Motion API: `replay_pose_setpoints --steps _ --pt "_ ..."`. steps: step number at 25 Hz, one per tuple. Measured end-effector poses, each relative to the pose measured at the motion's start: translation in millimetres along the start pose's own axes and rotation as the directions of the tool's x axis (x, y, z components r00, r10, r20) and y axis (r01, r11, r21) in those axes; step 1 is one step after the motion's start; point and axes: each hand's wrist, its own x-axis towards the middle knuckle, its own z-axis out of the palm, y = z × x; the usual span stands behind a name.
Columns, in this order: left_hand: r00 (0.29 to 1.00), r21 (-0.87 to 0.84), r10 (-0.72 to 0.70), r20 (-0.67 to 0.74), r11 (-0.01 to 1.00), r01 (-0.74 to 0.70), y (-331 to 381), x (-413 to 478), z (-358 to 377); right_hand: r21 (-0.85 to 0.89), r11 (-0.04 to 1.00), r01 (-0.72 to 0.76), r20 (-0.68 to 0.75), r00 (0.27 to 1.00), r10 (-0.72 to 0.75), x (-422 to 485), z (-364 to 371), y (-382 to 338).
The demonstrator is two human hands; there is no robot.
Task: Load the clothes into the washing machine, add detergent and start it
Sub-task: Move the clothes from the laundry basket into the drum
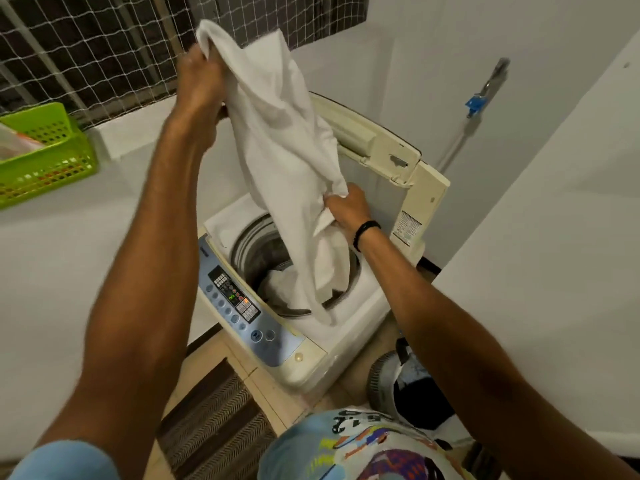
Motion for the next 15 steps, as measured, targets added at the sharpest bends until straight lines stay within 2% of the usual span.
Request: replay_pose_setpoints --steps 2,4,6,9,12,13,15 --pt "0.994 0.057 -0.11 0.001 0.992 0.11 -24 -10 0 0.153 0.977 -0.149 0.116 0.984 0.132 6 11 19" --pt "0.992 0.08 -0.117 -0.036 0.99 0.12 -46 -7 -1 0.244 0.947 -0.211 0.16 0.971 0.175 9 18 31" --pt "0.991 0.094 -0.119 -0.069 0.988 0.125 -70 6 4 0.263 0.932 -0.249 0.202 0.959 0.199 13 18 41" --pt "0.996 0.213 -0.083 -0.034 0.973 0.089 -119 -5 9 0.073 0.945 -0.319 0.289 0.914 0.286 20 10 61" --pt "0.955 0.506 -0.253 0.153 0.85 0.144 -177 -27 20 -0.165 0.918 -0.36 0.253 0.884 0.392 23 -4 88" --pt "0.913 0.565 -0.348 0.213 0.806 0.175 -197 -41 24 -0.154 0.907 -0.392 0.234 0.877 0.419 23 -11 96" --pt "0.852 0.602 -0.465 0.24 0.76 0.245 -231 -73 32 -0.088 0.892 -0.444 0.22 0.865 0.452 19 -25 111"
